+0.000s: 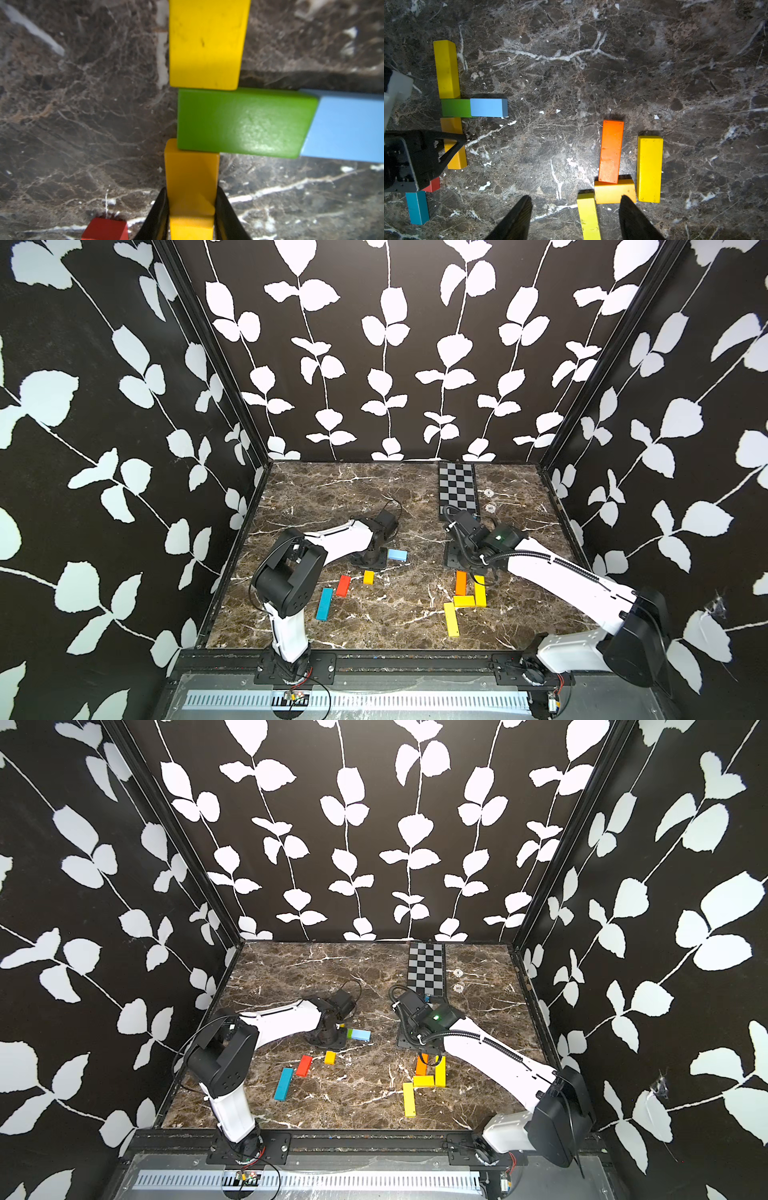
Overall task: Assemble the letter h with building blocks
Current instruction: Assemble the building block at the center of the board.
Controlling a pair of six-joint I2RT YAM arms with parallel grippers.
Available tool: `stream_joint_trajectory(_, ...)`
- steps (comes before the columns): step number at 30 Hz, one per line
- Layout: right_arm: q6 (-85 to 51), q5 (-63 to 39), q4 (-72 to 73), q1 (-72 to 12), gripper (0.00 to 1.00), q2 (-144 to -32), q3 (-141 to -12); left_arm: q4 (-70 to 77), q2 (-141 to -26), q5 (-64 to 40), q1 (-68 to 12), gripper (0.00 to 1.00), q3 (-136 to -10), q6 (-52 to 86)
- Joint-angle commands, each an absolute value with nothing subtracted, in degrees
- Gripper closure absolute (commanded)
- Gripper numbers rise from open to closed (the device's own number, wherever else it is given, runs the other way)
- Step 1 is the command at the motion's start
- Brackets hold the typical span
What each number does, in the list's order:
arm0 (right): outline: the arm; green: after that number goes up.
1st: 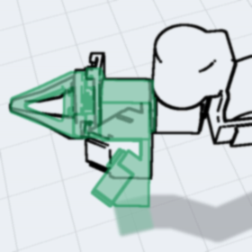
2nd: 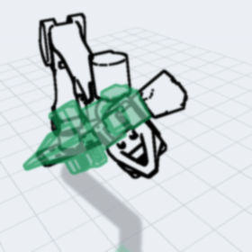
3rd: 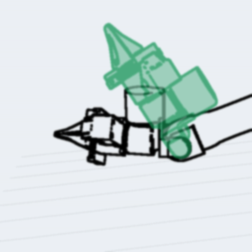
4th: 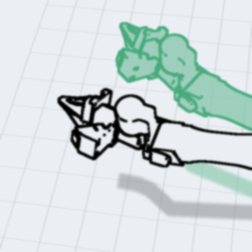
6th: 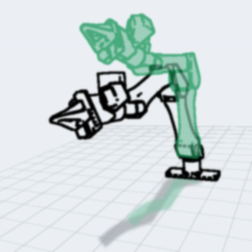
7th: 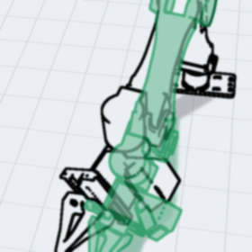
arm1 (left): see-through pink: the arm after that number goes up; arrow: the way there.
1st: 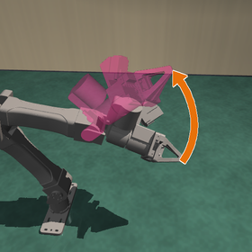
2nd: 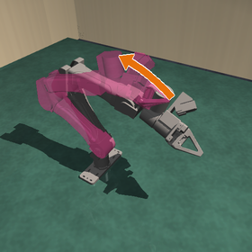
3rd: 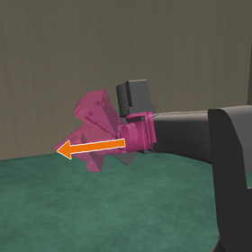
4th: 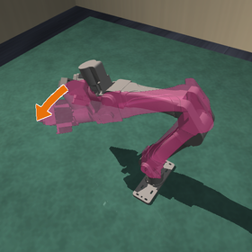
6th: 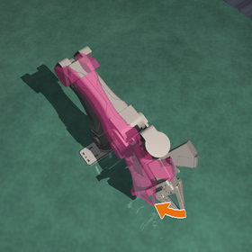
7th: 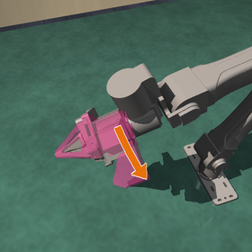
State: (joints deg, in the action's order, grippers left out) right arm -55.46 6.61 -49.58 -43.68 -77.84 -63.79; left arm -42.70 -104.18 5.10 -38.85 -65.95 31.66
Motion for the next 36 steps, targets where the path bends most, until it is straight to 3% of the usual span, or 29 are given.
stream_joint_trajectory(1,-55.75,7.10,-50.63,-43.22,0.35,-77.30,-64.23,-43.25,-104.44,3.76,-39.35,0.71,-65.74,31.39)
stream_joint_trajectory(7,-55.65,7.01,-50.62,-43.16,0.34,-77.59,-64.31,-43.19,-105.03,3.16,-39.51,0.54,-66.53,31.41)
stream_joint_trajectory(12,-55.72,7.01,-50.55,-43.23,0.35,-77.26,-63.97,-43.27,-105.58,3.69,-39.52,0.58,-66.66,31.90)
stream_joint_trajectory(16,-55.72,6.86,-50.44,-43.22,0.34,-77.31,-63.87,-43.32,-105.74,4.24,-39.51,0.69,-66.60,31.82)
stream_joint_trajectory(24,-55.66,6.85,-50.38,-43.22,0.35,-77.30,-63.60,-43.74,-105.80,5.97,-39.37,0.66,-66.58,32.60)
stream_joint_trajectory(28,-55.63,6.76,-50.43,-43.15,0.34,-77.19,-63.62,-44.02,-105.74,6.30,-39.35,0.59,-66.79,32.43)
stream_joint_trajectory(36,-55.72,6.64,-50.08,-43.24,0.35,-77.39,-63.37,-44.69,-105.91,7.20,-39.38,0.61,-67.18,31.73)
